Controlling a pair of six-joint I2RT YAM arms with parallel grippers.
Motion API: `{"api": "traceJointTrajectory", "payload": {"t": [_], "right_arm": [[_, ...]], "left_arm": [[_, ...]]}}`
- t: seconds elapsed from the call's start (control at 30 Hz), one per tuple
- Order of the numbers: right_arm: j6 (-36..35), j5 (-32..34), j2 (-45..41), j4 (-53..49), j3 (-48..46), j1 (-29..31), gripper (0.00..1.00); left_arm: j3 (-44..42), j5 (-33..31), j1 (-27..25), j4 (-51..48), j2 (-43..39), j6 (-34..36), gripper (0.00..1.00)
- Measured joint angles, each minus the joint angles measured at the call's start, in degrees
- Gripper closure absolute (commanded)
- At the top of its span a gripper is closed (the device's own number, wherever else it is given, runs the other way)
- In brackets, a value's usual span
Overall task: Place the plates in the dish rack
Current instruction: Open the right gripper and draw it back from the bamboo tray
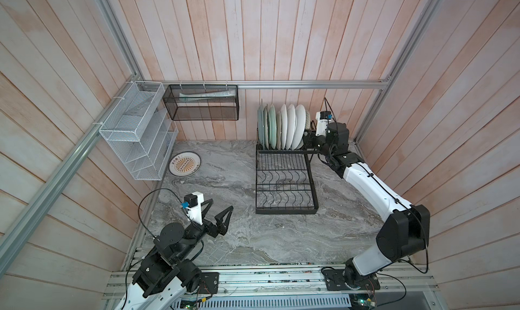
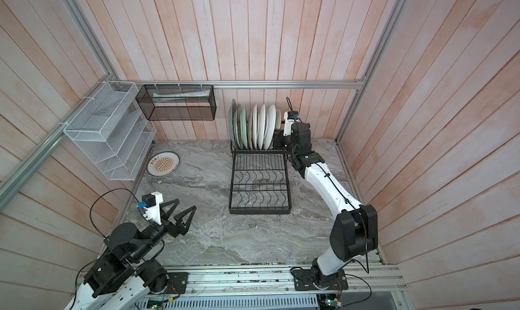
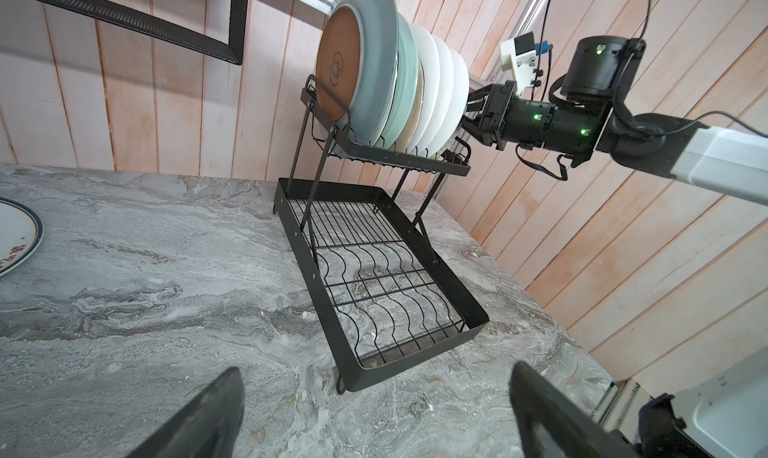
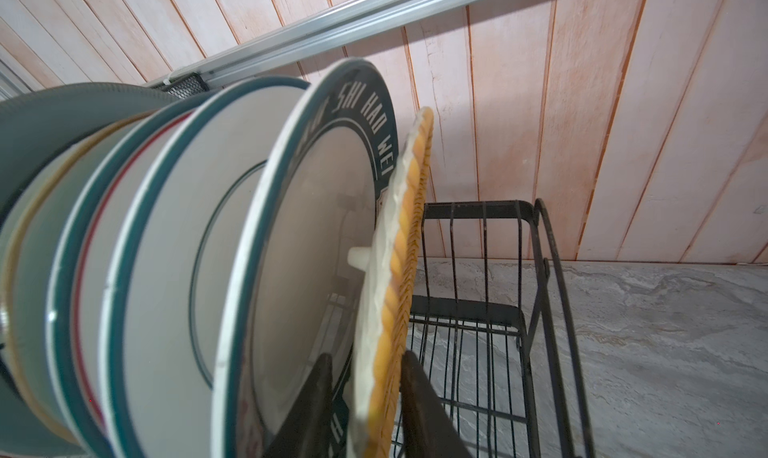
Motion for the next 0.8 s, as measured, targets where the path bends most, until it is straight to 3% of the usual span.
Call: {"api": "traceJointTrajectory", "payload": {"t": [0.2, 0.43, 0.8], "right_arm": [[0.0, -0.4, -1.6, -0.1, 0.0, 0.6, 0.66], [0.0, 0.1, -3.7, -1.2, 0.0, 0.7, 0.5], [-0.5, 0.3, -9.9, -1.7, 0.0, 0.7, 0.46]], "left_arm": [[0.0, 0.0, 0.0, 0.0, 0.0, 0.0, 0.0], [0.0, 0.0, 0.0, 0.0, -0.2, 0.0, 0.0], [0.0, 0.0, 0.0, 0.0, -0.7, -0.2, 0.0]]}}
